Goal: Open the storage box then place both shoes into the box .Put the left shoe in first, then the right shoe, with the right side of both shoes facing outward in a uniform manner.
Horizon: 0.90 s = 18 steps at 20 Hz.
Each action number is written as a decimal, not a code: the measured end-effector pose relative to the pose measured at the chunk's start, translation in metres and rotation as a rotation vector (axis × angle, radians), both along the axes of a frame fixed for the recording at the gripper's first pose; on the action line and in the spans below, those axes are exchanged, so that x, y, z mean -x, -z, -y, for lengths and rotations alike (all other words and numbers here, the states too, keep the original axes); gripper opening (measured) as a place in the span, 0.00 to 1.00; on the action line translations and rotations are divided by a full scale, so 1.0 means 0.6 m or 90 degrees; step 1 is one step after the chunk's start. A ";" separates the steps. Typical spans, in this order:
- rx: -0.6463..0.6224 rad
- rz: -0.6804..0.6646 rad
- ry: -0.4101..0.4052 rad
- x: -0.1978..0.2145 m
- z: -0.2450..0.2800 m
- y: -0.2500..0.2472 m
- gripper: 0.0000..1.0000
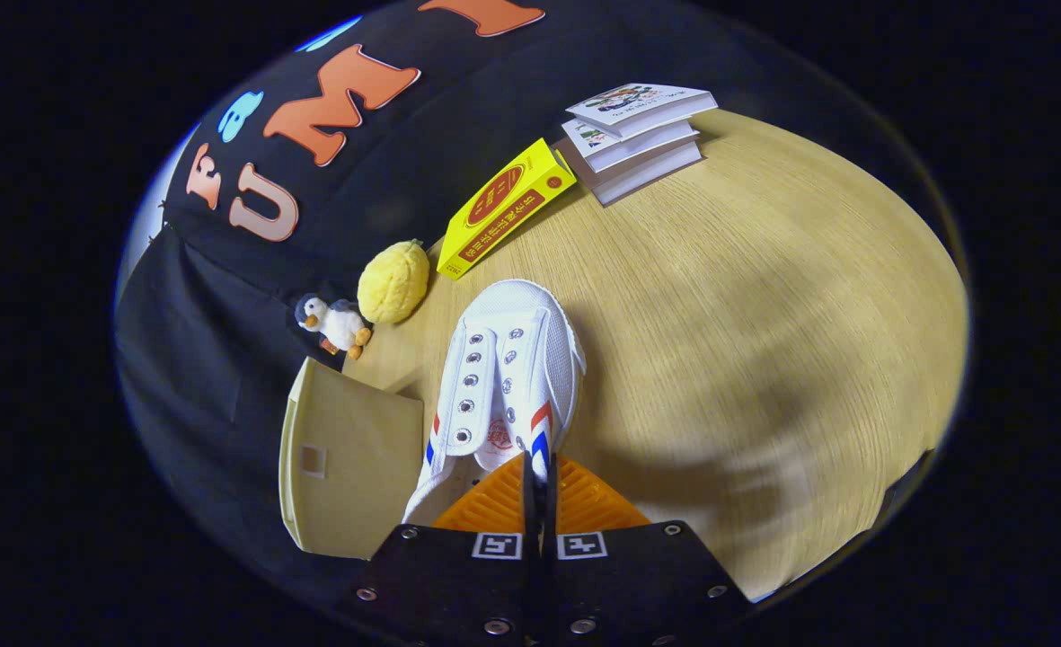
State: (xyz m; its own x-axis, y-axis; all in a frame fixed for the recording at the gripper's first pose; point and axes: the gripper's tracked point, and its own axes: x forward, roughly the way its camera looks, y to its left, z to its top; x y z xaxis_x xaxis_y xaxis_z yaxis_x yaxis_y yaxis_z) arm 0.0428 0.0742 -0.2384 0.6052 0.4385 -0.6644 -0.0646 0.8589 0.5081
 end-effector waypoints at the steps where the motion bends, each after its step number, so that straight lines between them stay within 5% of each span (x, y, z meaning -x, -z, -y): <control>1: 0.010 0.009 -0.004 0.002 -0.009 -0.013 0.00; 11: 0.055 0.092 -0.070 0.048 -0.190 -0.175 0.00; 18: 0.072 0.097 -0.092 0.087 -0.342 -0.193 0.00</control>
State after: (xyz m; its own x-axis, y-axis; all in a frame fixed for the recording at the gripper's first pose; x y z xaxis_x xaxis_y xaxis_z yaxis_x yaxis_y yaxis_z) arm -0.0095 0.2793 -0.1227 0.6387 0.4561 -0.6197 -0.2603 0.8859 0.3839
